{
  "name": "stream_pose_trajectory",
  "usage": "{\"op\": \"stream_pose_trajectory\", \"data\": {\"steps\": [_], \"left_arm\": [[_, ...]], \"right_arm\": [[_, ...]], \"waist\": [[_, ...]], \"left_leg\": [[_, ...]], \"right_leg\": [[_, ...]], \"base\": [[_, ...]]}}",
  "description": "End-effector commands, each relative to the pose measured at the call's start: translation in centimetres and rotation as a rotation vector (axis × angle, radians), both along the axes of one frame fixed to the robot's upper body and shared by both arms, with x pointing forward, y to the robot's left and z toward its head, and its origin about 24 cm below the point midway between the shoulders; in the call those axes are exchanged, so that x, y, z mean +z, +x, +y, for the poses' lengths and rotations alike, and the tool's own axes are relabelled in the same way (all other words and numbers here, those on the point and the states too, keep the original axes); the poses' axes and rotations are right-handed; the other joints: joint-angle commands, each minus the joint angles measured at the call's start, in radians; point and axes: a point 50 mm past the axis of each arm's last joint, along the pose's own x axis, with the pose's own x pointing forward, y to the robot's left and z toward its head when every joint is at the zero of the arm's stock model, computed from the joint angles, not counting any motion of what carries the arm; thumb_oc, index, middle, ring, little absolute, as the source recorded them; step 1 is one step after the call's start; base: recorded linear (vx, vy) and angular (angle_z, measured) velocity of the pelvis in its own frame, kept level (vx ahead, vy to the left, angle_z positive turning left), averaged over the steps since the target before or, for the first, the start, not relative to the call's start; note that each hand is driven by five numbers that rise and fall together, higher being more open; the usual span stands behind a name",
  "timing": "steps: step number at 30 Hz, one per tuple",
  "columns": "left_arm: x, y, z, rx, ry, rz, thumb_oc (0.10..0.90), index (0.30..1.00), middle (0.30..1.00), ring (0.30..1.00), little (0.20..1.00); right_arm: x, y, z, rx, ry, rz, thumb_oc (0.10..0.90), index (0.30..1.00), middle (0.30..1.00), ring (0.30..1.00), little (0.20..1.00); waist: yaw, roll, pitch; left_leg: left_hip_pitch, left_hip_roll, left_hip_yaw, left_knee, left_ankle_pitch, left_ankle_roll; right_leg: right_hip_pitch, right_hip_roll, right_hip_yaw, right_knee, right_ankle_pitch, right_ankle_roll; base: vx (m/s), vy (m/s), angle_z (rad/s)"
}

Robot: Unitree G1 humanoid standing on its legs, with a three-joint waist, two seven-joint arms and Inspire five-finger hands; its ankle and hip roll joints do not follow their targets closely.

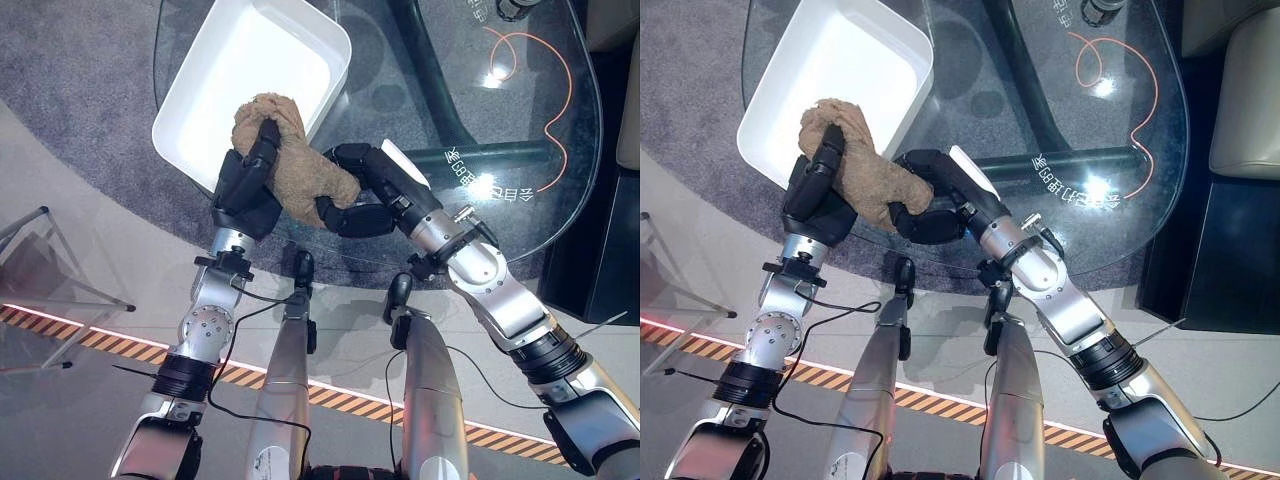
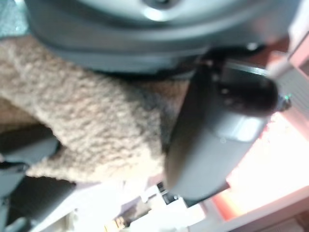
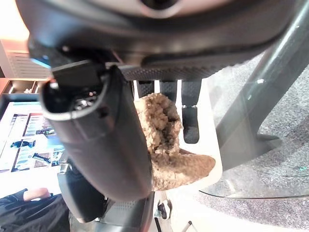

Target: Wipe the table with a cloth and put it in the basket.

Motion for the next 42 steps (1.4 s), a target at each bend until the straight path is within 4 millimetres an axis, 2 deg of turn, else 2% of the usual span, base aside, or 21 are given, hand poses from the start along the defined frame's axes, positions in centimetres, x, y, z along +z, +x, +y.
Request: {"op": "stream_pose_trajectory", "data": {"steps": [1, 3, 4, 5, 19, 23, 24, 28, 34, 37, 42], "left_arm": [[6.1, -1.9, -0.8, -0.024, -0.038, -0.32, 0.1, 0.3, 0.3, 0.3, 0.2], [6.1, -1.9, -0.7, -0.017, -0.043, -0.32, 0.1, 0.3, 0.3, 0.3, 0.2], [6.1, -1.9, -0.7, -0.009, -0.046, -0.321, 0.1, 0.3, 0.3, 0.3, 0.2], [6.0, -1.9, -0.7, -0.009, -0.049, -0.321, 0.1, 0.3, 0.3, 0.3, 0.2], [6.2, -2.1, -0.6, 0.015, -0.072, -0.33, 0.1, 0.3, 0.3, 0.3, 0.2], [6.3, -1.9, 0.4, 0.119, -0.122, -0.307, 0.1, 0.3, 0.3, 0.3, 0.2], [6.2, -1.9, 1.2, 0.209, -0.133, -0.296, 0.1, 0.3, 0.3, 0.3, 0.2], [6.5, -2.1, 2.6, 0.376, -0.148, -0.297, 0.1, 0.3, 0.3, 0.3, 0.2], [6.9, -2.6, 3.7, 0.52, -0.168, -0.302, 0.1, 0.3, 0.3, 0.3, 0.2], [7.8, -3.0, 4.3, 0.65, -0.14, -0.326, 0.1, 0.3, 0.3, 0.3, 0.2], [8.7, -3.2, 4.6, 0.731, -0.098, -0.363, 0.1, 0.3, 0.3, 0.3, 0.2]], "right_arm": [[7.7, -3.4, 2.6, 0.197, 0.135, -0.344, 0.342, 0.507, 0.507, 0.507, 0.442], [7.6, -3.4, 2.5, 0.197, 0.141, -0.34, 0.405, 0.561, 0.561, 0.561, 0.505], [7.6, -3.3, 2.5, 0.194, 0.145, -0.335, 0.641, 0.764, 0.764, 0.764, 0.741], [7.5, -3.3, 2.5, 0.193, 0.146, -0.333, 0.8, 0.9, 0.9, 0.9, 0.9], [7.4, -3.2, 2.5, 0.186, 0.164, -0.321, 0.8, 0.9, 0.9, 0.9, 0.9], [7.4, -3.1, 2.5, 0.186, 0.169, -0.32, 0.8, 0.9, 0.9, 0.9, 0.9], [7.3, -3.0, 2.5, 0.183, 0.178, -0.319, 0.8, 0.9, 0.9, 0.9, 0.9], [7.4, -2.9, 2.3, 0.166, 0.2, -0.319, 0.8, 0.9, 0.9, 0.9, 0.9], [7.4, -2.5, 2.2, 0.144, 0.213, -0.323, 0.8, 0.9, 0.9, 0.9, 0.9], [7.7, -2.2, 1.9, 0.092, 0.246, -0.337, 0.8, 0.9, 0.9, 0.9, 0.9], [7.8, -1.7, 1.0, 0.029, 0.293, -0.346, 0.8, 0.9, 0.9, 0.9, 0.9]], "waist": [[0.011, -0.015, -0.028], [0.011, -0.016, -0.028], [0.012, -0.015, -0.028], [0.012, -0.015, -0.028], [0.01, -0.015, -0.028], [0.012, -0.016, -0.028], [0.013, -0.017, -0.028], [0.018, -0.017, -0.028], [0.023, -0.018, -0.028], [0.025, -0.02, -0.028], [0.022, -0.019, -0.028]], "left_leg": [[0.05, -0.071, 0.083, 0.099, -0.101, 0.063], [0.052, -0.072, 0.082, 0.099, -0.101, 0.063], [0.052, -0.072, 0.081, 0.098, -0.101, 0.062], [0.052, -0.073, 0.081, 0.098, -0.101, 0.062], [0.048, -0.074, 0.083, 0.099, -0.1, 0.062], [0.051, -0.073, 0.084, 0.099, -0.101, 0.062], [0.051, -0.072, 0.083, 0.102, -0.102, 0.061], [0.049, -0.077, 0.075, 0.105, -0.102, 0.061], [0.047, -0.078, 0.072, 0.109, -0.102, 0.061], [0.048, -0.078, 0.071, 0.11, -0.102, 0.059], [0.048, -0.076, 0.074, 0.111, -0.103, 0.057]], "right_leg": [[0.068, 0.055, -0.037, -0.157, 0.13, 0.033], [0.071, 0.055, -0.038, -0.158, 0.13, 0.033], [0.072, 0.055, -0.038, -0.158, 0.13, 0.034], [0.071, 0.055, -0.038, -0.159, 0.13, 0.034], [0.067, 0.056, -0.037, -0.158, 0.129, 0.032], [0.07, 0.057, -0.039, -0.157, 0.126, 0.031], [0.071, 0.056, -0.04, -0.154, 0.125, 0.03], [0.071, 0.056, -0.041, -0.147, 0.119, 0.028], [0.069, 0.055, -0.044, -0.14, 0.114, 0.026], [0.07, 0.056, -0.045, -0.136, 0.11, 0.024], [0.068, 0.06, -0.041, -0.132, 0.108, 0.023]], "base": [[0.0, 0.0, 0.0], [0.0, 0.0, 0.0], [0.0, 0.0, 0.0], [0.0, 0.0, 0.0], [0.0, 0.0, 0.0], [0.0, 0.0, 0.0], [0.0, 0.0, 0.0], [0.0, 0.0, 0.0], [0.0, 0.0, 0.0], [0.0, 0.0, 0.0], [0.0, 0.0, 0.0]]}}
